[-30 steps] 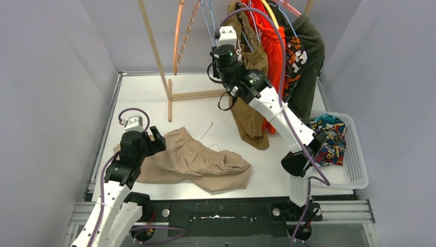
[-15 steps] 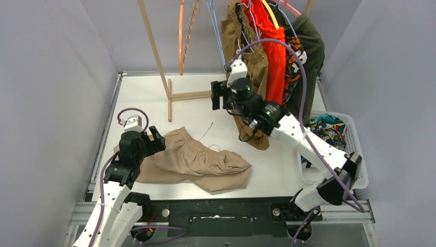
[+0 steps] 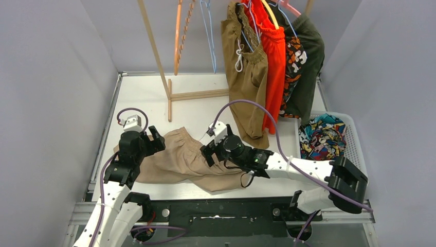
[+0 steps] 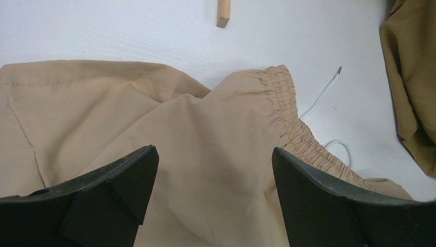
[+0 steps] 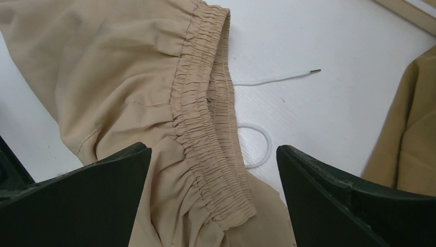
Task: Remove the shorts from the hanger
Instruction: Adjust the shorts at the center of the board, then pick up the shorts at the center of the board.
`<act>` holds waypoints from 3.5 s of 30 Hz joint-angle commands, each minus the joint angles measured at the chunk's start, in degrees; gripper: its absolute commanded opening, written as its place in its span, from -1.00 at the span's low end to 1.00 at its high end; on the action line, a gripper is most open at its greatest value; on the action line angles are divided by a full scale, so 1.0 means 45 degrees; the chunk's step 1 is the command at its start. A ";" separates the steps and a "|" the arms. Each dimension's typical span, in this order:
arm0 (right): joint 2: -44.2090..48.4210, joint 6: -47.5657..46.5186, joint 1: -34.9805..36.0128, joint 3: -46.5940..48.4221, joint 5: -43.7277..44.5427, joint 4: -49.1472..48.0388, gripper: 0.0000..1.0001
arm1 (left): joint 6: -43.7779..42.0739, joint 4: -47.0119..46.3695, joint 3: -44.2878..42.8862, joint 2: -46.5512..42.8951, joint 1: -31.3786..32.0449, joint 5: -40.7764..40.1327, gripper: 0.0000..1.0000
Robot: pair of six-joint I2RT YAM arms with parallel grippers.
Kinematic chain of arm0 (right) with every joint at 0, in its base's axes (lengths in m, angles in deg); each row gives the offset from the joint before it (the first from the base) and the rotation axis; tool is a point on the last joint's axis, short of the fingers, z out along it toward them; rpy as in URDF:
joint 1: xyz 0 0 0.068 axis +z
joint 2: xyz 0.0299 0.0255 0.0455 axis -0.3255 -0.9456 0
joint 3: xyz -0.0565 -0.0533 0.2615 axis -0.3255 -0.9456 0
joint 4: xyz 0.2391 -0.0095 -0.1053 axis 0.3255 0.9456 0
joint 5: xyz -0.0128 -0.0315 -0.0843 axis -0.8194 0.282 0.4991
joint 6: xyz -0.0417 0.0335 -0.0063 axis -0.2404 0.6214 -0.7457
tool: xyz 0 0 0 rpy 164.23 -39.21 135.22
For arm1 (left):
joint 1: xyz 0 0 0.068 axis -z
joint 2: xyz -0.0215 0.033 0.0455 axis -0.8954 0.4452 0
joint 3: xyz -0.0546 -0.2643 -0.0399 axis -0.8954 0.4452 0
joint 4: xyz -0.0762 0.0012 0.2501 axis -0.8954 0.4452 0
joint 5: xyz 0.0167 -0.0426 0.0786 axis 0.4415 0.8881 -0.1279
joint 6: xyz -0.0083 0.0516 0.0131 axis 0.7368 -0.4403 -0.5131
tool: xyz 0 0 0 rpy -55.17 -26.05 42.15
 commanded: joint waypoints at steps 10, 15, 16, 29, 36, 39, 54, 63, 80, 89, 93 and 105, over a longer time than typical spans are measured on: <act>-0.4204 0.1901 -0.0042 0.2393 -0.2498 0.0227 0.95 | -0.0056 -0.0726 -0.0096 -0.0171 -0.0120 -0.0121 0.64; -0.6573 0.3822 0.0060 0.3894 -0.1864 0.3920 0.96 | -0.0158 -0.0804 -0.0166 -0.0078 -0.0108 0.0159 0.64; -0.6749 0.4295 0.0163 0.3476 -0.1719 0.3711 0.96 | -0.0210 -0.0861 -0.0154 -0.0049 -0.0127 0.0272 0.64; -0.4834 0.5744 0.2416 0.3143 0.4496 0.5153 -0.18 | -0.0168 -0.0768 -0.0157 -0.0203 -0.0123 0.0226 0.64; 0.0153 0.5327 0.2418 0.1912 0.5824 0.4355 -1.00 | -0.0187 -0.0801 -0.0132 -0.0288 -0.0143 0.0247 0.64; 0.2287 0.4922 0.2419 0.1763 0.6148 0.4556 -1.00 | -0.0188 -0.0795 -0.0132 -0.0395 -0.0152 0.0227 0.64; 0.3991 0.7112 0.1035 0.0092 0.2595 0.3251 -1.00 | -0.0265 -0.0899 -0.0074 -0.0384 -0.0184 0.0319 0.64; -0.2915 1.0018 0.1251 0.4204 0.4893 0.9436 0.23 | -0.0236 -0.0832 -0.0109 -0.0391 -0.0192 0.0294 0.64; -0.4252 1.3707 0.0555 0.4105 0.4936 1.1018 0.95 | -0.0108 -0.0707 -0.0145 -0.0528 -0.0237 -0.0157 0.64; -0.6468 1.2636 0.0573 0.3030 0.3423 0.8676 -0.02 | 0.0047 -0.0631 -0.0113 -0.0579 -0.0259 -0.0428 0.64; -0.6212 1.2709 0.1729 0.4273 0.5578 1.0657 -0.80 | 0.0047 -0.0674 -0.0045 -0.0684 -0.0288 -0.0505 0.64; 0.0053 1.1813 0.4420 0.6739 1.2200 1.4142 -1.00 | 0.0244 -0.0294 -0.0406 -0.0473 -0.0318 -0.0997 0.64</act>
